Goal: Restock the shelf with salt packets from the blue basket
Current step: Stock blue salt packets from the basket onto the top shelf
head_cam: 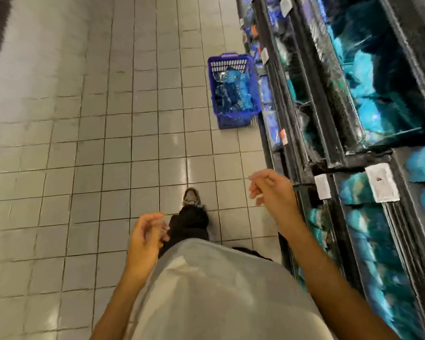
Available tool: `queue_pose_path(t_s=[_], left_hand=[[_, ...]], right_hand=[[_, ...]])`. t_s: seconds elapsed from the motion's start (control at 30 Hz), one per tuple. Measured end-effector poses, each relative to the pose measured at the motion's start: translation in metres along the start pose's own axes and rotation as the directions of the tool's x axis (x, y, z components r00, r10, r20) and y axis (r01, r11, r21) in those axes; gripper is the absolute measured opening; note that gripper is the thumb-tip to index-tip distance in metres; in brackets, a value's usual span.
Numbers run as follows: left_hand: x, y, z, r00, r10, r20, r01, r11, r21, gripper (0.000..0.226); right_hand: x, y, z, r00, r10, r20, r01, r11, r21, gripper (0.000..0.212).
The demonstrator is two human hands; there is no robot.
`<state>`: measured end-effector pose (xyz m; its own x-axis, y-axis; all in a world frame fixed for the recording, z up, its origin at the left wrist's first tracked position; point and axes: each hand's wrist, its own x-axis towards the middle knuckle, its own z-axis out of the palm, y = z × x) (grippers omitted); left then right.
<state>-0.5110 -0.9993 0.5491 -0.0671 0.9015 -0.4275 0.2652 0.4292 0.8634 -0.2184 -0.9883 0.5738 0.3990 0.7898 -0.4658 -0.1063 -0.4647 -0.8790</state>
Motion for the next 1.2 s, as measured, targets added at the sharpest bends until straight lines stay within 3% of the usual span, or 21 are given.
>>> queue_pose_path(t_s=[0.2, 0.33, 0.43, 0.8, 1.07, 1.2], left_hand=[[0.094, 0.022, -0.033, 0.997, -0.076, -0.033, 0.076, 0.997, 0.005, 0.012], [0.168, 0.049, -0.039, 0.995, -0.103, -0.015, 0.103, 0.995, -0.004, 0.016], [0.224, 0.08, -0.037, 0.993, -0.102, 0.065, 0.101, 0.995, 0.019, 0.02], [0.412, 0.2, 0.016, 0.966, -0.043, 0.255, 0.037, 0.999, 0.031, 0.018], [0.498, 0.256, 0.064, 0.978, -0.107, 0.182, 0.093, 0.992, 0.084, 0.017], [0.54, 0.28, 0.077, 0.983, -0.136, 0.121, 0.13, 0.99, 0.059, 0.016]], right_hand=[[0.071, -0.039, 0.055, 0.999, 0.037, 0.004, -0.037, 0.999, -0.039, 0.014], [0.099, -0.057, 0.075, 0.992, 0.107, -0.068, -0.107, 0.994, 0.004, 0.015], [0.112, -0.067, 0.081, 0.979, 0.143, -0.147, -0.142, 0.99, 0.02, 0.014], [0.205, -0.117, 0.092, 0.962, 0.163, -0.221, -0.149, 0.986, 0.08, 0.01], [0.372, -0.169, 0.104, 0.982, 0.113, -0.15, -0.112, 0.994, 0.015, 0.015], [0.451, -0.217, 0.118, 0.995, 0.089, -0.045, -0.089, 0.996, -0.013, 0.018]])
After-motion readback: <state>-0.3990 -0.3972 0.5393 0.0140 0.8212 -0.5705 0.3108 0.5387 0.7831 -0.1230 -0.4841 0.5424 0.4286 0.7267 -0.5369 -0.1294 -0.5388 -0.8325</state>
